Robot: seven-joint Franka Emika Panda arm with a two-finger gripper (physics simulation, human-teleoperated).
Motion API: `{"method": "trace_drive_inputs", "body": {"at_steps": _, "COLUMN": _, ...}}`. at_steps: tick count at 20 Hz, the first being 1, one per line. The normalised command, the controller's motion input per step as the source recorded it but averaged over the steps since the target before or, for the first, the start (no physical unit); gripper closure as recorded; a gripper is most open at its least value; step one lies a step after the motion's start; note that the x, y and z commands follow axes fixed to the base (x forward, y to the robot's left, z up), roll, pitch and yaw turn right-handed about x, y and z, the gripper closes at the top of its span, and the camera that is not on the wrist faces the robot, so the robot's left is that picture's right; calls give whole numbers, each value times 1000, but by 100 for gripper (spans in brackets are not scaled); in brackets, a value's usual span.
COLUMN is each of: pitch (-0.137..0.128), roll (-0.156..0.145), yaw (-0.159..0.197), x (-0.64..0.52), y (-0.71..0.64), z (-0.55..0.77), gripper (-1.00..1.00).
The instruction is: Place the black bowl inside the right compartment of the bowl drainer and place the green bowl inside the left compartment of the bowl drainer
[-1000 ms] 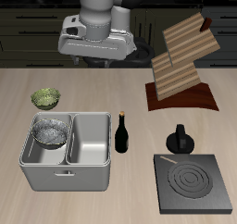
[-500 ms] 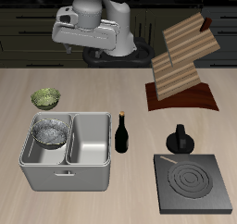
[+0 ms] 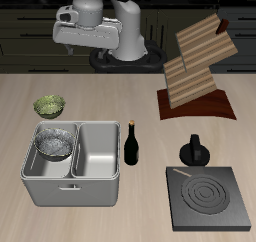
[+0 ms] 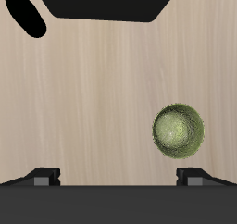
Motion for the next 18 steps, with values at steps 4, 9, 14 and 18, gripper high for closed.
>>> {"method": "trace_drive_inputs", "body": {"at_steps": 4, "pitch": -37, "roll": 14, "yaw": 39, "x": -58, "y": -380, "z": 45, "gripper": -100}}
{"method": "trace_drive_inputs", "body": {"at_steps": 9, "pitch": 18, "roll": -12, "yaw": -9, "x": 23, "y": -422, "z": -66, "gripper": -100}}
{"method": "trace_drive_inputs", "body": {"at_steps": 14, "pitch": 11, "roll": -27, "yaw": -1, "x": -4, "y": -393, "z": -95, "gripper": -100}}
{"method": "trace_drive_inputs", "body": {"at_steps": 18, "pitch": -8, "roll": -45, "yaw": -14, "x": -42, "y": -451, "z": -112, "gripper": -100}}
